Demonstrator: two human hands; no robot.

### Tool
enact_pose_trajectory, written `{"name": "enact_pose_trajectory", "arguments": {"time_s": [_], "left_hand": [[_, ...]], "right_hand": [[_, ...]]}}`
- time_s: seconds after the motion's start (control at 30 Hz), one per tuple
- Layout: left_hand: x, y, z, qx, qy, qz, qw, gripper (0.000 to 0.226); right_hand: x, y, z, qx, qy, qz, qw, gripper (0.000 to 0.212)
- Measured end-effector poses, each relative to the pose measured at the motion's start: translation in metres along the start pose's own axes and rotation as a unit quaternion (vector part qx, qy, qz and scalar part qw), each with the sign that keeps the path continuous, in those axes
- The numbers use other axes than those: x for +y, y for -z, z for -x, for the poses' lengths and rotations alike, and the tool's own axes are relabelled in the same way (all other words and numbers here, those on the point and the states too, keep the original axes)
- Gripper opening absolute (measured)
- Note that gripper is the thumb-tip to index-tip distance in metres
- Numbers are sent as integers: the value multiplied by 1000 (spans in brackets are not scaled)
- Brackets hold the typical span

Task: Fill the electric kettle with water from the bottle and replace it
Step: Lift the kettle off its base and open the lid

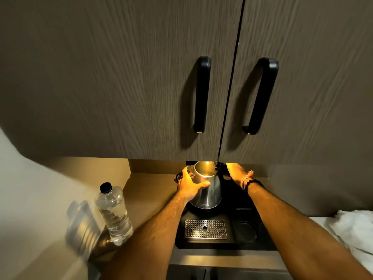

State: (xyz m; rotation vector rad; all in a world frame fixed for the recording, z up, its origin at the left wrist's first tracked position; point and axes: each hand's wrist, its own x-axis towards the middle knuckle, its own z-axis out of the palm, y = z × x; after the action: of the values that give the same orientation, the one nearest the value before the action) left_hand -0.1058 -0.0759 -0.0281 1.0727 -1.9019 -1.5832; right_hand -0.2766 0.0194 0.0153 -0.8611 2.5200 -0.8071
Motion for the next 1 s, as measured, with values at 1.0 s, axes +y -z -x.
{"name": "enact_pose_trajectory", "arguments": {"time_s": [1.0], "left_hand": [[-20,106,73,163,15,-53,985,120]], "right_hand": [[-107,-68,56,-35,187,-200,961,47]]}}
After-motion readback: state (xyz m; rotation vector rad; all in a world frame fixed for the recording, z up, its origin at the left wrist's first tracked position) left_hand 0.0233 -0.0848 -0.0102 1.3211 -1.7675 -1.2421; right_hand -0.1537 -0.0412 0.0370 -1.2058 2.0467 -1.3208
